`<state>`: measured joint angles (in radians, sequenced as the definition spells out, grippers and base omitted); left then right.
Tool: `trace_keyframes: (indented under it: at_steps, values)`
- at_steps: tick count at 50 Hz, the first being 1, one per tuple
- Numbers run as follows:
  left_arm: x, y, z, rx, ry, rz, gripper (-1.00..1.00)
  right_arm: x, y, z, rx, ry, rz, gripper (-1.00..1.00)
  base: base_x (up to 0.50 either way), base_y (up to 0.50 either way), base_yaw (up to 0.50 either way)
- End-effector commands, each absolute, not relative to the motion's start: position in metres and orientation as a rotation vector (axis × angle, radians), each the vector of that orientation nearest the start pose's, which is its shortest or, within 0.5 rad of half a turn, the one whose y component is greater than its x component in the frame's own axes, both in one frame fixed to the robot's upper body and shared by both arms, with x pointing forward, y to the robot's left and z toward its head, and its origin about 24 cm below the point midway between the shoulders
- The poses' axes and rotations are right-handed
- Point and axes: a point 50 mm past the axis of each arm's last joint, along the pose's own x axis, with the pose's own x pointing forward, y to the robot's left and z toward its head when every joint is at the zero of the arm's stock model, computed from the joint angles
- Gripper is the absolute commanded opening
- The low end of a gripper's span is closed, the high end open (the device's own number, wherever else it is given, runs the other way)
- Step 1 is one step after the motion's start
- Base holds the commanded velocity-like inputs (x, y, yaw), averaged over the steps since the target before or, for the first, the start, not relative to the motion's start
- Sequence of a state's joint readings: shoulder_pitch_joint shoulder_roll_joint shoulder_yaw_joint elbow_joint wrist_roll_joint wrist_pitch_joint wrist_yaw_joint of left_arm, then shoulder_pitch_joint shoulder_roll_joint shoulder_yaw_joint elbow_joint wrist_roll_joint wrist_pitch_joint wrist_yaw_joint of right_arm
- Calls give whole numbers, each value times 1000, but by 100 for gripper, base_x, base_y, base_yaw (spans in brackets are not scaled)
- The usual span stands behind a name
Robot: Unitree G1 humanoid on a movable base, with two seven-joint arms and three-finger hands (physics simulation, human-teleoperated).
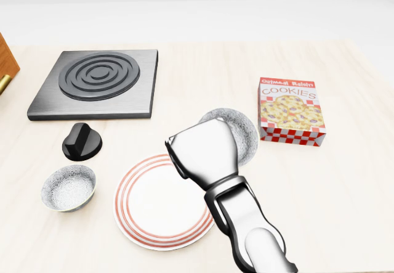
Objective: Pick the akita bowl next to the plate and place it on the plate.
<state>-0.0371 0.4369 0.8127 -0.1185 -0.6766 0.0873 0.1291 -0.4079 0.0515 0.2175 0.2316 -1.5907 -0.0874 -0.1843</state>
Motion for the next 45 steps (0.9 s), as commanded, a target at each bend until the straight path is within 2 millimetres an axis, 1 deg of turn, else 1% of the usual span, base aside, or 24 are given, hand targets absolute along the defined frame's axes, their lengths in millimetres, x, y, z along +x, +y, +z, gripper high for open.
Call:
trace_keyframes:
  at_steps: [1,20,26,28,45]
  values:
    - [181,385,160,-251,-459,733,100,301,-24,98,-1533,-669,96,-100,0,0,0]
    - [181,384,162,-250,-463,732,100,295,-2,84,-1529,-703,161,-100,0,0,0]
    - [181,384,161,-251,-460,731,100,296,3,82,-1526,-712,175,-100,0,0,0]
    - [183,385,157,-253,-445,729,100,296,4,80,-1528,-717,177,-100,0,0,0]
    - [181,383,161,-253,-461,730,100,290,16,71,-1520,-727,221,-100,0,0,0]
